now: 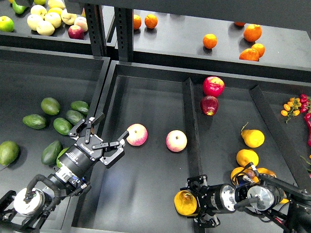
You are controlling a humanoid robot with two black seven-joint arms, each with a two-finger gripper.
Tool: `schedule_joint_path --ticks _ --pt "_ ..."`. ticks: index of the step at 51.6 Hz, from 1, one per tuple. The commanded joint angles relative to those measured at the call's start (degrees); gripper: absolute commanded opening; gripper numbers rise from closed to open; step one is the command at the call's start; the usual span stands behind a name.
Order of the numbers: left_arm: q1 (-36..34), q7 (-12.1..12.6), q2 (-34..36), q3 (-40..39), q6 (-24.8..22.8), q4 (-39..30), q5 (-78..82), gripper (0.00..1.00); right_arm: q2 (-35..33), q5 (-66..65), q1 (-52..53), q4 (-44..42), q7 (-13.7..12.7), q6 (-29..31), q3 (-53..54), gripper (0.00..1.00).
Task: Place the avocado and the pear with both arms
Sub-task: 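Move the right gripper down to the yellow pear near the bin edge, then close the right gripper on the yellow pear and lift it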
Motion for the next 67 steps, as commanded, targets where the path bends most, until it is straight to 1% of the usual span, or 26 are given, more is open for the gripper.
schedule_joint_path --ticks 1,17,28,29,32,34,36,37,44,52,60,67 --pt "0.00 0.00 0.00 -0.28 0.00 0.04 0.00 0.99 0.49 0.00 -0.05 -0.77 -0.01 -0.05 0.33 0.68" --pt "0.00 0.00 0.00 -0.28 0.00 -0.04 0.00 0.99 0.31 0.00 0.03 -0.69 -0.01 -0.93 0.42 0.55" --pt "0.09 0.00 0.00 -0.45 0.00 -0.22 0.00 0.99 0.40 0.00 0.03 -0.77 -0.01 -2.25 0.59 0.45" --pt "0.09 0.00 0.00 -0.45 0.00 -0.31 0.00 0.99 0.40 0.00 0.03 -0.77 -0.01 -2.51 0.85 0.41" --pt "0.09 0.00 0.00 -0.45 0.00 -0.31 0.00 0.99 0.40 0.00 0.03 -0.69 -0.01 -2.69 1.47 0.35" --pt "0.09 0.00 0.00 -0.54 0.00 -0.31 0.00 0.99 0.49 0.08 0.03 -0.69 -0.01 -2.95 2.08 0.25" --pt "0.09 0.00 0.00 -0.54 0.00 -0.31 0.00 0.99 0.49 0.17 -0.05 -0.69 -0.01 -3.13 2.52 0.16" --pt "0.09 0.00 0.00 -0.54 0.00 -0.31 0.00 0.99 0.49 0.26 -0.05 -0.69 -0.01 -3.13 2.70 0.16" --pt "0.18 0.00 0.00 -0.54 0.00 -0.40 0.00 0.99 0.57 0.35 -0.32 -0.51 -0.01 -4.62 2.97 0.14" --pt "0.18 0.00 0.00 -0.54 0.00 -0.40 0.00 0.99 1.10 0.44 -0.23 -0.42 -0.01 -4.80 3.58 0.14" --pt "0.18 0.00 0.00 -0.54 0.00 -0.92 0.00 0.99 1.54 0.44 0.12 -0.16 -0.01 -5.15 7.79 0.14" --pt "0.18 0.00 0.00 -0.45 0.00 -1.01 0.00 0.99 2.86 0.44 1.61 -0.16 -0.01 -7.08 12.10 0.14"
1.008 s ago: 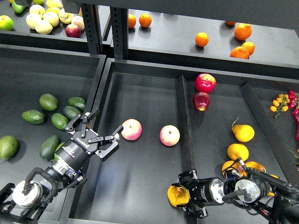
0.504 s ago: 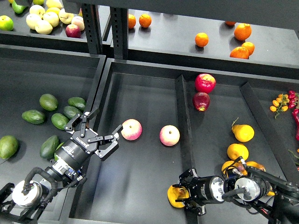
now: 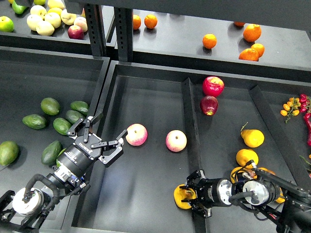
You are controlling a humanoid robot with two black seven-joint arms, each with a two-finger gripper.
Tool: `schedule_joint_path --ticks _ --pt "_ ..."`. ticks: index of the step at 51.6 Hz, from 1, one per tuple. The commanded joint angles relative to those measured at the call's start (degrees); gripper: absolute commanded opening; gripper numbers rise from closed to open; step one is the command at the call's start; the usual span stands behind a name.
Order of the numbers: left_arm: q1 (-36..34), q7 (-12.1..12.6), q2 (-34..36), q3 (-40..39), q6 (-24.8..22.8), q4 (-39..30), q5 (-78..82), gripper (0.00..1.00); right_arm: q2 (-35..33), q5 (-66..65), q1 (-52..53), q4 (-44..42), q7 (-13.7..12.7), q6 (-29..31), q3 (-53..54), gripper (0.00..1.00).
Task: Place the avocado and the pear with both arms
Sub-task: 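Close the right gripper on the yellow pear and lift it, then carry the pear with the right gripper into the pear bin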
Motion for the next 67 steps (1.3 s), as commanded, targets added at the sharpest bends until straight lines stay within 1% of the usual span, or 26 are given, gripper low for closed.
schedule_joint_path --ticks 1,8,15,32,43,53,67 --pt "0.00 0.00 0.00 0.09 0.00 -0.10 0.00 0.99 0.92 -0.02 1.47 0.14 -0.05 -1.72 4.05 0.14" --pt "0.08 0.00 0.00 0.09 0.00 -0.10 0.00 0.99 0.75 0.07 3.49 0.40 -0.05 -2.51 5.63 0.14" --pt "0.08 0.00 0.00 0.18 0.00 -0.19 0.00 0.99 -0.92 0.24 4.11 1.28 -0.05 -2.78 6.07 0.14" --pt "0.52 0.00 0.00 0.35 0.00 -0.27 0.00 0.99 -11.02 0.60 2.00 6.73 -0.05 -3.92 6.42 0.14" --pt "0.52 0.00 0.00 0.53 0.00 -0.27 0.00 0.99 -15.51 0.68 -1.60 7.17 -0.05 -3.65 5.90 0.15" --pt "0.52 0.00 0.00 0.44 0.00 -0.27 0.00 0.99 -15.95 -0.19 -6.26 6.91 -0.05 -3.48 5.72 0.16" --pt "0.52 0.00 0.00 0.44 0.00 -0.27 0.00 0.99 -16.21 -3.53 -9.25 6.12 -0.05 -3.74 5.63 0.17"
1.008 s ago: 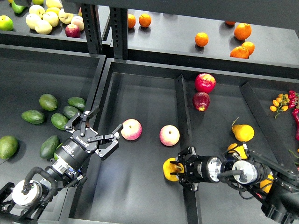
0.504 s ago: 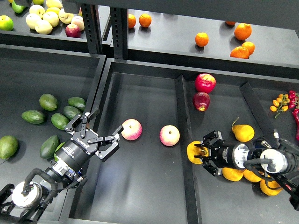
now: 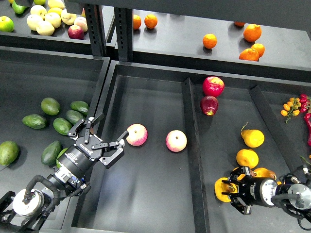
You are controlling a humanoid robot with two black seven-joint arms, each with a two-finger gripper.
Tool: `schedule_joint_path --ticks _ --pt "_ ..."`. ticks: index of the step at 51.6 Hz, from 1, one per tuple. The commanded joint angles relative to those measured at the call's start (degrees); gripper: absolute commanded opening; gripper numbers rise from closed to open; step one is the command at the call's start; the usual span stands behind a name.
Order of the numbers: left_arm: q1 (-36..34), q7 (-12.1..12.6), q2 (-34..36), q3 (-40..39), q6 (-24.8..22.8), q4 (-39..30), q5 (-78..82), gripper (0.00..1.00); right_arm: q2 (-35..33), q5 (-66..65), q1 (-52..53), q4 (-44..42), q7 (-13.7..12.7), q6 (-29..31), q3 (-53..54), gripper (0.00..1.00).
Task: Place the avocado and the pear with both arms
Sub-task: 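Carry the pear with the right gripper into the pear bin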
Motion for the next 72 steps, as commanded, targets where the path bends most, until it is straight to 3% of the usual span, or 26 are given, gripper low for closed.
schedule_joint_path --ticks 1,16,22,30,46,59,72 --pt "0.00 0.00 0.00 0.08 0.00 -0.01 0.00 0.99 -0.14 -1.08 -0.89 -0.44 0.00 -0.23 0.14 0.17" --pt "0.00 0.00 0.00 -0.01 0.00 0.08 0.00 0.99 -0.23 -1.79 -0.89 -0.35 0.00 -1.11 0.32 0.29" --pt "0.00 0.00 0.00 -0.01 0.00 0.08 0.00 0.99 -0.23 -2.05 -0.89 -0.18 0.00 -2.25 0.32 0.45" --pt "0.09 0.00 0.00 -0.01 0.00 0.08 0.00 0.99 -0.32 -2.14 -0.62 0.35 0.00 -4.19 0.50 0.52" --pt "0.43 0.00 0.00 0.08 0.00 -0.01 0.00 0.99 -0.41 -1.87 0.25 4.21 0.00 -9.02 0.85 0.81" --pt "0.88 0.00 0.00 0.17 0.00 -0.10 0.00 0.99 -0.58 -1.61 3.32 7.91 0.00 -15.44 3.13 0.89" --pt "1.05 0.00 0.00 0.35 0.00 0.08 1.58 0.99 1.61 -1.87 5.53 5.98 0.00 -15.62 9.54 0.99"
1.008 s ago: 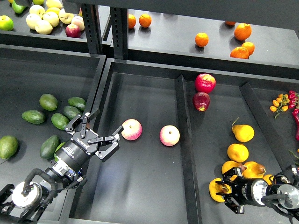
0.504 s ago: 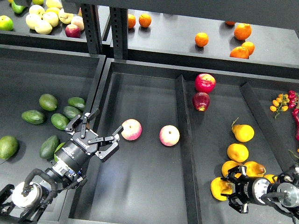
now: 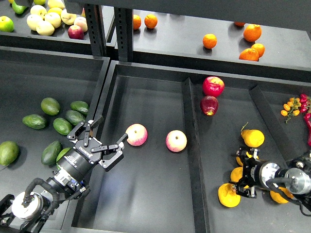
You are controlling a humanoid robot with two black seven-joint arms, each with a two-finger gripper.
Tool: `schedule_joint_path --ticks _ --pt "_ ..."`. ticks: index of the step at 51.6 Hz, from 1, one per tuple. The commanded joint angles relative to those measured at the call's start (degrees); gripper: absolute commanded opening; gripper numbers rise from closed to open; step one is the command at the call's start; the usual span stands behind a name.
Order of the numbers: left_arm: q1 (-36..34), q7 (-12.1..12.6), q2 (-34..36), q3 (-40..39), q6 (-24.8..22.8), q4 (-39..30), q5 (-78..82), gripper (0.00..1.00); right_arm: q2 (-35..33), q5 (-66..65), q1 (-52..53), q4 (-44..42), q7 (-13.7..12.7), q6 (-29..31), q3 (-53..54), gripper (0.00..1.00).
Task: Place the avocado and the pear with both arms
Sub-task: 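Carry the pear with the right gripper into the pear bin, then open the right gripper to release the pear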
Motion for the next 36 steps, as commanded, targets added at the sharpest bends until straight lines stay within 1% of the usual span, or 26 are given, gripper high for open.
schedule_joint_path --ticks 1,16,24,31,33,36 --pt "-0.08 0.00 0.00 0.10 0.00 0.16 1.41 0.99 2.37 -0.20 0.51 -1.91 0.00 0.04 5.16 0.99" --pt "-2.89 0.00 0.00 0.62 0.00 0.86 2.12 0.99 14.59 -0.29 -0.81 -8.59 0.00 0.66 24.15 0.99" --pt "-5.61 0.00 0.00 0.62 0.00 1.48 2.38 0.99 23.02 -0.29 -1.69 -11.58 0.00 1.45 35.13 0.99" --pt "-7.98 0.00 0.00 0.54 0.00 1.83 2.47 0.99 29.53 -0.29 -4.06 -14.04 0.00 5.31 42.08 0.99" --pt "-8.51 0.00 0.00 0.27 0.00 1.83 2.47 0.99 31.20 -0.29 -4.67 -15.26 0.00 7.24 43.14 0.99" --pt "-9.13 0.00 0.00 0.01 0.00 1.83 2.47 0.99 32.53 -0.29 -5.64 -17.64 0.00 11.89 43.58 0.99"
